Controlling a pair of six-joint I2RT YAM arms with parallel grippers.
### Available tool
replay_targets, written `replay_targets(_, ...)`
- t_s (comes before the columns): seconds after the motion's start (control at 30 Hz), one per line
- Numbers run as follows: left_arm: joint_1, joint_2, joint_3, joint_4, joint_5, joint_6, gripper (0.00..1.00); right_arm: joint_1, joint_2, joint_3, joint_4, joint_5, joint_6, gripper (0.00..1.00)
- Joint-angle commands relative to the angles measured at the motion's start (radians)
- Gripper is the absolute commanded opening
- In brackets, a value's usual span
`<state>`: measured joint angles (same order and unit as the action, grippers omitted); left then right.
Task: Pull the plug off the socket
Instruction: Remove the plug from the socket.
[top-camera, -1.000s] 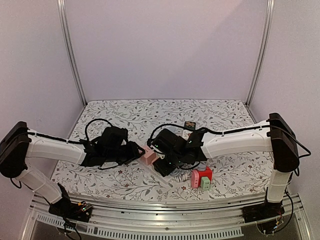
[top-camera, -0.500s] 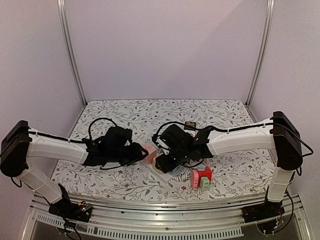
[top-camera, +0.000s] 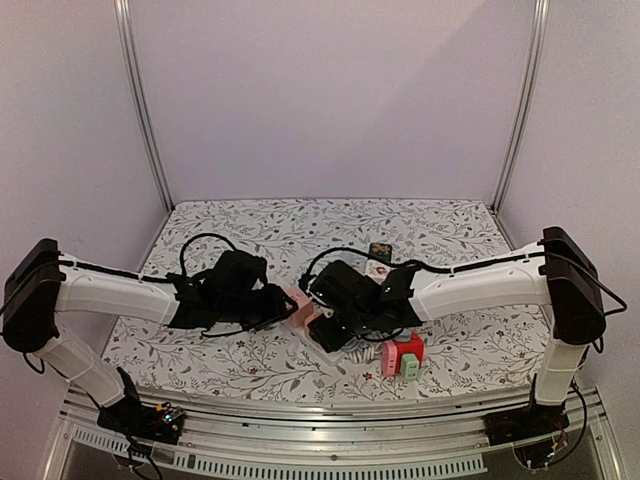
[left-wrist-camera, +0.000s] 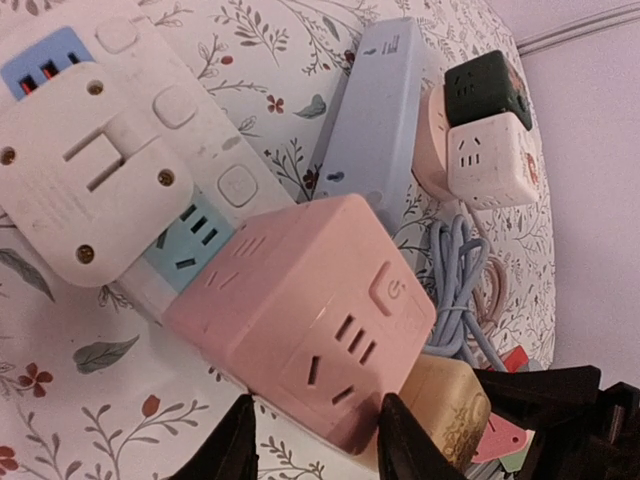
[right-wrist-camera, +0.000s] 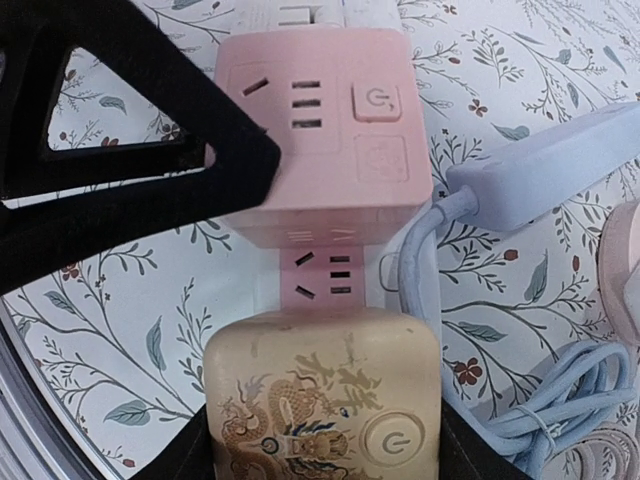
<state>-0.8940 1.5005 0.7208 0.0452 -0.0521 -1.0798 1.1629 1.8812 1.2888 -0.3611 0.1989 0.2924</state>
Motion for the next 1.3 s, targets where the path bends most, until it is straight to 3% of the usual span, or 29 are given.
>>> replay_targets(0.0, -0.018, 0.056, -0.012, -0.124, 0.009, 0.031, 0.39, 0.057, 0.019, 0.058, -0.044, 0.093, -0.03, 0.35)
replay_targets(0.3, -0.018, 0.05, -0.013, -0.118, 0.004, 0.051, 0.39, 0.068, 0.029, 0.075, -0.061, 0.123, -0.014, 0.33)
replay_targets(0.6, -0.018, 0.025, -0.044, -0.116, -0.005, 0.053, 0.38, -0.03, -0.036, 0.017, 0.018, -0.048, 0.067, 0.33)
replay_targets(0.87, -0.019, 0.012, -0.055, -0.113, -0.008, 0.049, 0.37, -0.038, -0.037, 0.009, 0.027, -0.098, 0.124, 0.33)
replay_targets(1.27, -0.019, 0.009, -0.052, -0.112, -0.001, 0.05, 0.36, 0.075, -0.021, 0.065, -0.068, 0.129, 0.055, 0.34)
